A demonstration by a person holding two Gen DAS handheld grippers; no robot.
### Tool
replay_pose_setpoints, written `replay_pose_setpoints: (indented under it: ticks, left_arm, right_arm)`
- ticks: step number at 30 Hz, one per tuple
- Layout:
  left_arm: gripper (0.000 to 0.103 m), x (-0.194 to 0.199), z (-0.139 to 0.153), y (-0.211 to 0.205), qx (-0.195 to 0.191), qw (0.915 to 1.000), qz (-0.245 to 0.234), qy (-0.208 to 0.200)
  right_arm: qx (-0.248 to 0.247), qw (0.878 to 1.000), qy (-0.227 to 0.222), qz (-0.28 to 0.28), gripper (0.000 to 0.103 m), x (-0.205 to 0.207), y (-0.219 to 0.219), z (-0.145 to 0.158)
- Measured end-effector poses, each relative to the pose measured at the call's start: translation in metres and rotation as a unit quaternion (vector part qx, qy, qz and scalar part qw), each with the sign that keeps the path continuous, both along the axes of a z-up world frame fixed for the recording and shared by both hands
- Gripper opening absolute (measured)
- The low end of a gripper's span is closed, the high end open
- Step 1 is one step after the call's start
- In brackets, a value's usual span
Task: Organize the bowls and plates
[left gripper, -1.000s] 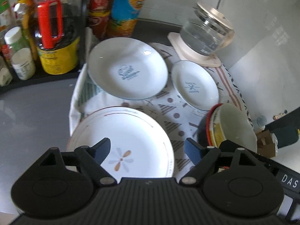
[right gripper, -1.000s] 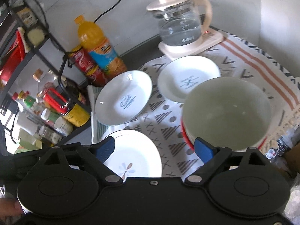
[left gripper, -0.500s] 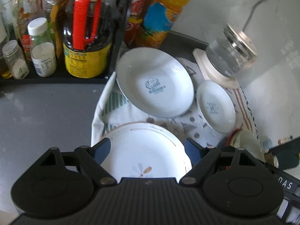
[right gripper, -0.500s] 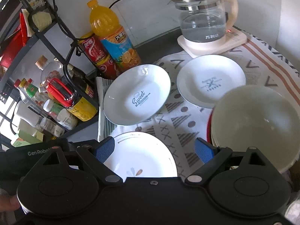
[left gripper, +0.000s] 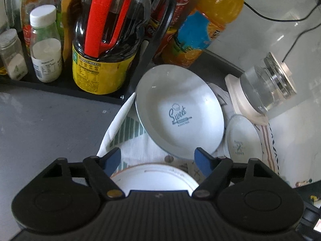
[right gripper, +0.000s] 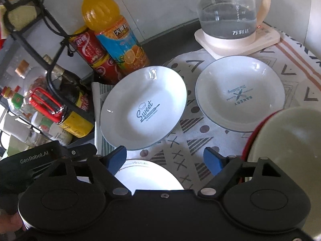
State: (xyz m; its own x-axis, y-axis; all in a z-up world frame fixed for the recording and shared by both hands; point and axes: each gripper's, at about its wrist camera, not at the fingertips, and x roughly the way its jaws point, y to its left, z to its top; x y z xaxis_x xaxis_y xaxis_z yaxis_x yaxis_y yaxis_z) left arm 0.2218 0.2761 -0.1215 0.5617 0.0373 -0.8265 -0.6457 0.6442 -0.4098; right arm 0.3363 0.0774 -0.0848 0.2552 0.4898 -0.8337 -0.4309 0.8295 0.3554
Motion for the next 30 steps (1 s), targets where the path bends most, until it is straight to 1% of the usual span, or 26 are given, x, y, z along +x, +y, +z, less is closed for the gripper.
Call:
replay_pose_setpoints:
  ticks: [5,7,10,14,16,20,22,23,26,28,30]
  left_arm:
    - [0.07,0.012,-0.018,0.009,-0.011,0.9998,0.017,0.003]
    - [0.064,0.015,-0.025,0.014,-0.02,0.9995,0.025,0.005]
    - [0.058,0.018,-0.034,0.02,-0.031,0.9989,0.034,0.005]
    - [0.05,0.023,-0.044,0.026,-0.043,0.9981,0.044,0.007]
    - [0.043,0.025,-0.048,0.03,-0.054,0.9973,0.048,0.013]
    - [0.036,0.028,-0.056,0.035,-0.064,0.9962,0.057,0.014]
    - [0.031,0.029,-0.06,0.037,-0.07,0.9956,0.061,0.015]
    - [0.03,0.029,-0.061,0.038,-0.071,0.9953,0.063,0.016]
    - [0.027,0.031,-0.065,0.04,-0.074,0.9948,0.068,0.015]
    - [0.023,0.033,-0.067,0.042,-0.076,0.9946,0.069,0.014]
    - [0.02,0.036,-0.07,0.044,-0.08,0.9942,0.07,0.014]
  right_arm:
    - [-0.001,1.0,0.015,-0.015,0.071,0.015,0.01,-0.014]
    - [0.0,1.0,0.02,-0.019,0.07,0.02,0.014,-0.019]
    - [-0.003,1.0,0.022,-0.02,0.067,0.025,0.023,-0.024]
    - [-0.007,0.999,0.037,-0.026,0.058,0.034,0.034,-0.035]
    - [-0.012,0.998,0.044,-0.031,0.054,0.038,0.038,-0.041]
    - [-0.016,0.997,0.062,-0.04,0.045,0.044,0.045,-0.055]
    - [-0.017,0.997,0.068,-0.043,0.041,0.046,0.048,-0.06]
    - [-0.017,0.996,0.071,-0.044,0.038,0.047,0.049,-0.062]
    - [-0.018,0.995,0.078,-0.05,0.035,0.05,0.051,-0.069]
    - [-0.017,0.995,0.081,-0.055,0.033,0.051,0.051,-0.073]
    - [-0.018,0.994,0.085,-0.06,0.028,0.053,0.052,-0.078]
